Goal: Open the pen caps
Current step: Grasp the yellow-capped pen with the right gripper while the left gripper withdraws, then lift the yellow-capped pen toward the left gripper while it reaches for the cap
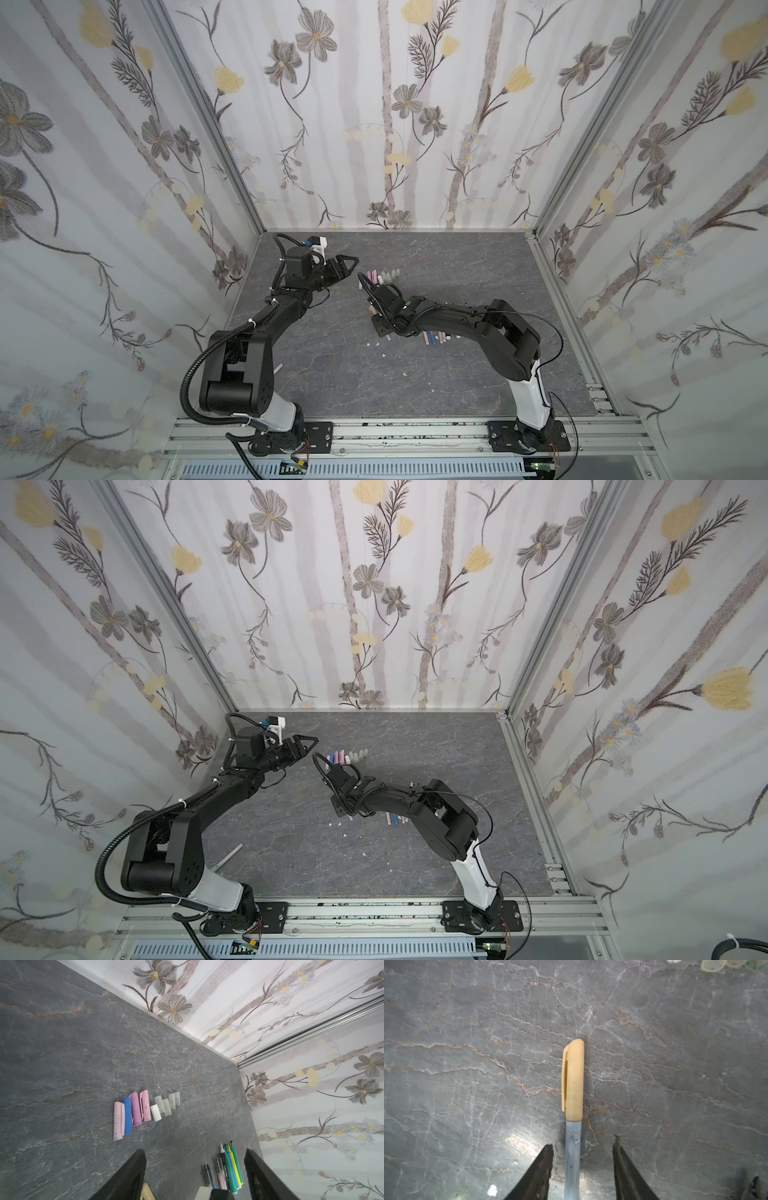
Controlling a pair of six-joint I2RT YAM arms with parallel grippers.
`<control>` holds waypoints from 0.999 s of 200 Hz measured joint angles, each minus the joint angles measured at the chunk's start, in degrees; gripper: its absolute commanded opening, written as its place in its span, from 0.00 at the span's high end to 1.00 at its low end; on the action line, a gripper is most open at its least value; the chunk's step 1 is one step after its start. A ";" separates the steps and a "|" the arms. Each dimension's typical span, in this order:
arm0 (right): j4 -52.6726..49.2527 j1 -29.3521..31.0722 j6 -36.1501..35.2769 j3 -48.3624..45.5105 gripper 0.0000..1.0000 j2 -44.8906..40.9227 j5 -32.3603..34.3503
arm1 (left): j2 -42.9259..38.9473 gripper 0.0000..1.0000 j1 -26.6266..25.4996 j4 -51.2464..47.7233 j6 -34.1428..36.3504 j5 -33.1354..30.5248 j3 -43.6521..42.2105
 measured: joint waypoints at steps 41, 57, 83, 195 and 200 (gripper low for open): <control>-0.55 0.55 -0.04 0.04 0.59 1.22 0.09 | -3.69 0.00 0.20 0.39 -0.37 -2.64 -1.31; -0.48 0.74 -0.02 0.04 0.63 1.38 0.48 | -5.44 0.00 0.46 0.52 -0.74 -4.85 -2.25; 1.01 0.90 -0.02 -0.68 0.76 1.42 0.55 | -6.69 0.00 1.38 1.31 -2.03 -6.56 -3.06; 2.75 -0.46 0.61 -9.68 0.99 -6.12 -0.33 | -2.99 0.15 1.84 2.25 -4.68 -1.53 -2.38; 2.51 -0.79 0.63 -10.54 0.99 -7.32 -0.52 | -2.51 0.16 1.79 2.23 -4.74 -0.90 -2.49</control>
